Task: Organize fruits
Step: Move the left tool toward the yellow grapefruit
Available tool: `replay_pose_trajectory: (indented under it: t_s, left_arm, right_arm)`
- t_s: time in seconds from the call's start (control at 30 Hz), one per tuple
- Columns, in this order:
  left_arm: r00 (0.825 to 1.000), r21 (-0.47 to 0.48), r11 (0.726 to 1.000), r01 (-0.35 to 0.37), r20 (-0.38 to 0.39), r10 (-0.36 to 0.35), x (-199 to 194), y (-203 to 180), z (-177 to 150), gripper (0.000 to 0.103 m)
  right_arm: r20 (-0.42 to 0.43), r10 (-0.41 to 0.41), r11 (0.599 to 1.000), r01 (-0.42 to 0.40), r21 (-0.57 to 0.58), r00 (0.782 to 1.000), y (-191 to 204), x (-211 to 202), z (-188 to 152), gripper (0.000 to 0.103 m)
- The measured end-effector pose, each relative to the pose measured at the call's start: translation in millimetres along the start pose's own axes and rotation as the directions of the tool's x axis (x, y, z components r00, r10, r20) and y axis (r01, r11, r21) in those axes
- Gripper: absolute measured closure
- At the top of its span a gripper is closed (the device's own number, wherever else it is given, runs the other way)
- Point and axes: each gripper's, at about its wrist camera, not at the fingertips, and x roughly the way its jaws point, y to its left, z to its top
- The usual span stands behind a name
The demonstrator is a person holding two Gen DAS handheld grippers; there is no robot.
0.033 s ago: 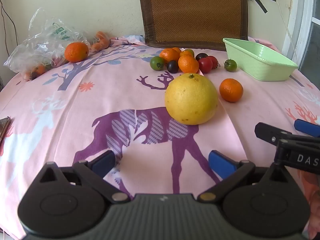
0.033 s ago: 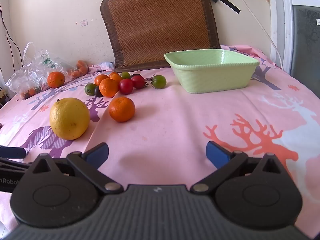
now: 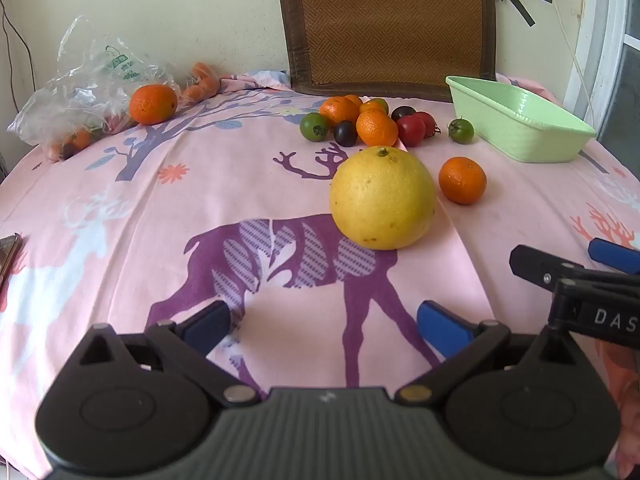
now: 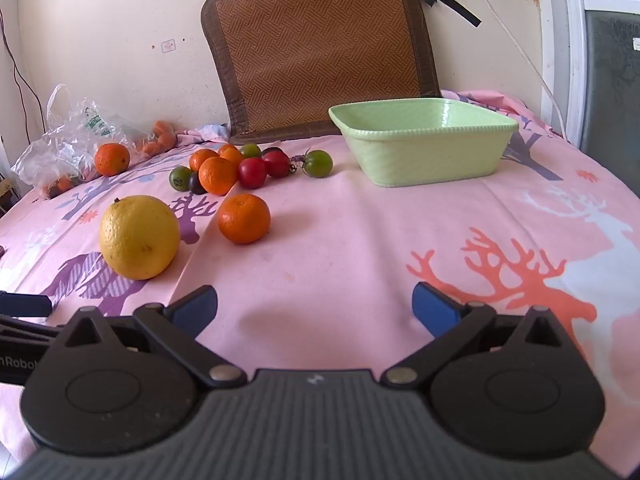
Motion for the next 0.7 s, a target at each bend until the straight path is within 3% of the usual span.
replay_pose_trajectory:
  t_s: [0.4,0.7]
  left_arm:
    - [1.000,0.008,1.000,0.004,0.010,-0.004,-0.4,0.6,-1.0,0.000]
    - [0.996,0.072,0.995,0.071,0.053,-0.075,-9.4,11.7,-12.4,0.000]
  right_arm:
    - [-0.005,-0.004,1.000,0.004,-0.009,1.000,0.7,-1.5,0.6,0.000]
    - [-0.032,-0.025,0.991,0.021,-0.129,0.999,8.4,0.7,-1.6,0.000]
